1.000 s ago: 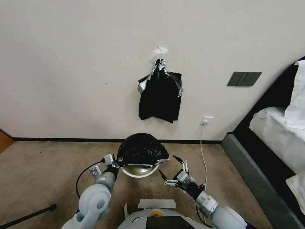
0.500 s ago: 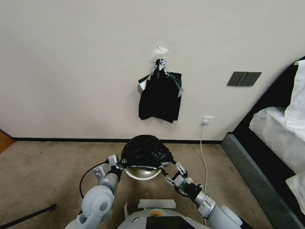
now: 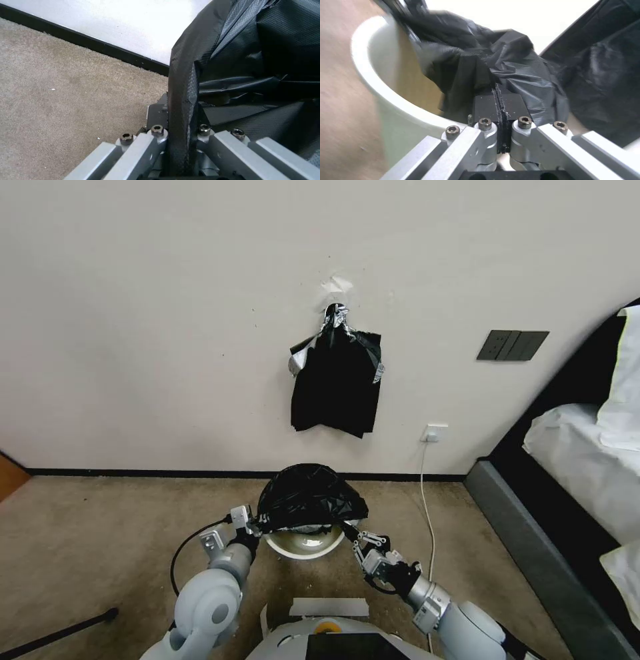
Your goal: Place a trash bag onto the trash bin.
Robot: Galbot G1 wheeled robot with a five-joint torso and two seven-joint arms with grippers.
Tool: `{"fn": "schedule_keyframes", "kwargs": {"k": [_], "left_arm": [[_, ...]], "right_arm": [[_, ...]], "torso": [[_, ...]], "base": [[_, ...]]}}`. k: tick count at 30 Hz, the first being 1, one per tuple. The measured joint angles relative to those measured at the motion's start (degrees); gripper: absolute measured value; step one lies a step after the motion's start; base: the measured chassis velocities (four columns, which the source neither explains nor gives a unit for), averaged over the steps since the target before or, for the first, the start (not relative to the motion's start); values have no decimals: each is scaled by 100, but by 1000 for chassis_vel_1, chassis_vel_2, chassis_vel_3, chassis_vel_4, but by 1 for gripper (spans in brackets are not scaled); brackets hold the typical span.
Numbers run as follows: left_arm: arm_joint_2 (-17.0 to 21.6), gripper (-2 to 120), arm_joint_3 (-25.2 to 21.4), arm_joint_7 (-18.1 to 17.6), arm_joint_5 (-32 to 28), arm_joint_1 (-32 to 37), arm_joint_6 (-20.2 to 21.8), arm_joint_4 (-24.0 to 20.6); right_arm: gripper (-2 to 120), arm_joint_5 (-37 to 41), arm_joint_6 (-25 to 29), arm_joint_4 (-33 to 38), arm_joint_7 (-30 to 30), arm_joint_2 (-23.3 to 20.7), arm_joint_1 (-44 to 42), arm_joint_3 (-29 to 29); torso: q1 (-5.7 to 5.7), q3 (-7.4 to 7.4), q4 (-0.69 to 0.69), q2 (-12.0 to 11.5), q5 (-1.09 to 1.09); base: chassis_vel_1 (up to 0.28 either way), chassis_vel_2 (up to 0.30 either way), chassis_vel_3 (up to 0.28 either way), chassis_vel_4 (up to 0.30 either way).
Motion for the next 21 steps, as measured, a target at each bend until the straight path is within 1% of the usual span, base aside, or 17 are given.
{"fn": "schedule_keyframes", "kwargs": {"k": [1,2,4,6,7,8,10,11,12,17,21], "left_arm": [[-5,1,-21,-58,-87,-28,9,-5],[-5,1,-21,-58,-87,-28,9,-5],[-10,1,-70,-185,-288,-82,35,-21],[-11,1,-84,-214,-337,-94,43,-26],[-10,1,-116,-286,-464,-117,63,-44],[7,1,-181,-412,-716,-149,98,-93],[16,1,-200,-451,-806,-153,108,-116],[35,1,-227,-571,-1067,-141,127,-207],[26,1,-225,-606,-1126,-115,123,-251],[-53,1,-198,-701,-1320,-45,52,-353],[-57,1,-200,-751,-1418,-47,46,-375]], "right_arm": [[0,267,152,42,-153,-54,-36,-13],[0,267,152,42,-153,-54,-36,-13],[0,672,385,105,-478,-150,-104,-15],[0,760,444,115,-584,-176,-123,-14],[0,887,527,125,-766,-214,-154,-10],[0,1056,644,109,-1096,-261,-179,-5],[0,1095,665,81,-1200,-269,-178,-12],[0,1143,682,-51,-1429,-252,-118,-87],[0,1157,684,-175,-1528,-209,-46,-158],[0,1193,687,-578,-1671,-36,146,-363],[0,1194,692,-715,-1737,16,173,-399]], "torso": [[0,0,0,0,0],[0,0,0,0,0],[0,0,-1,0,-2],[0,0,0,0,-2],[0,0,-1,0,-2],[0,0,-1,0,-2],[0,0,-1,0,-1],[0,0,0,0,-1],[0,0,-1,0,0],[0,0,0,0,0],[0,0,0,0,-1]], "base": [[0,0,0,0],[0,0,0,0],[0,0,0,0],[0,0,0,0],[0,0,0,0],[0,0,0,0],[0,0,0,0],[0,0,0,0],[0,0,0,0],[0,0,0,0],[0,0,0,0]]}}
